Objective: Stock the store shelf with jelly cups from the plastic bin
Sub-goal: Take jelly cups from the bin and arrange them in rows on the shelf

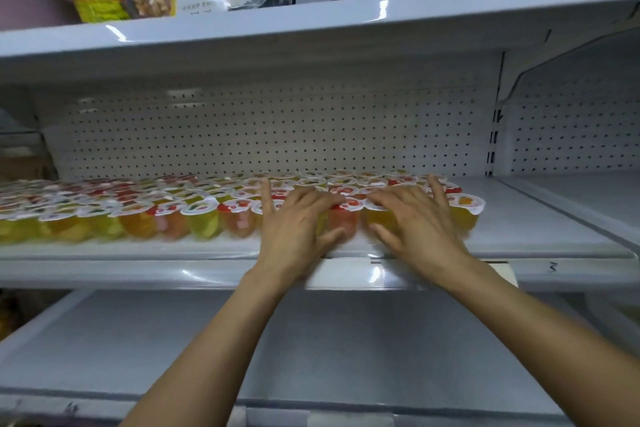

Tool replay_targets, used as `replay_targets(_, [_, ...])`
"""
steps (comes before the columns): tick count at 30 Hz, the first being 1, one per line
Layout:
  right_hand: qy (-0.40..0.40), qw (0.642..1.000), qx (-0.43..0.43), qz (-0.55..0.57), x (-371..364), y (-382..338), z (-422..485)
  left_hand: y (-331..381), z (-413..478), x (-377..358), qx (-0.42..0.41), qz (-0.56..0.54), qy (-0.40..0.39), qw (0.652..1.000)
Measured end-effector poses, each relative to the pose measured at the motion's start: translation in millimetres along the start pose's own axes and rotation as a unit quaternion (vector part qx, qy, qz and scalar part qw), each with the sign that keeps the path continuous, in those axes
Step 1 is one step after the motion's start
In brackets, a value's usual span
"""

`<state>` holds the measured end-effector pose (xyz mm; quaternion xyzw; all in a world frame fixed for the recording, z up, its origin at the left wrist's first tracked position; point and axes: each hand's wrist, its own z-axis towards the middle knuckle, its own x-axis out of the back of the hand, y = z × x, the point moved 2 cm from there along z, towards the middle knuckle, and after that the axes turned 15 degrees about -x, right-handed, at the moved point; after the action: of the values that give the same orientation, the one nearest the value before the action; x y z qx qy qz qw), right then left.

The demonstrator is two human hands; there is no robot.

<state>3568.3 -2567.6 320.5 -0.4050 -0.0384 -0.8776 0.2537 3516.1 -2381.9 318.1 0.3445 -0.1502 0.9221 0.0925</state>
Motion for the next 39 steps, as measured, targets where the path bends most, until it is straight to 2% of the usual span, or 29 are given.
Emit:
replay_targets(6, [0.028,0.999,-0.007,0.017,-2,0,0,-8,5,-4,-0.019,0.006,0.002,1.0])
replay_targets(9, [0.038,0.999,-0.013,0.018,-2,-5,-1,-18,-3,3,-0.032,0.016,0.035,0.999])
replay_targets(12, [0.05,0.998,-0.01,0.038,-2,-16,-3,-48,-22,15,-0.008,0.034,0.053,0.998])
replay_targets(17, [0.072,0.996,0.031,0.036,-13,-57,2,-84,-50,27,0.007,0.047,0.033,0.998])
replay_targets(22, [0.082,0.995,0.045,-0.021,-27,-84,9,-97,-55,29,0.003,0.041,0.038,0.998])
replay_targets(30, [0.103,0.994,0.015,-0.015,-36,-102,9,-102,-48,24,-0.023,0.025,0.007,0.999])
replay_targets(35, [0.122,0.992,-0.008,0.007,-36,-113,-2,-131,-66,43,0.012,0.031,0.04,0.999])
replay_targets(39, [0.125,0.992,0.016,0.028,-43,-144,-4,-162,-93,53,0.006,0.043,0.041,0.998])
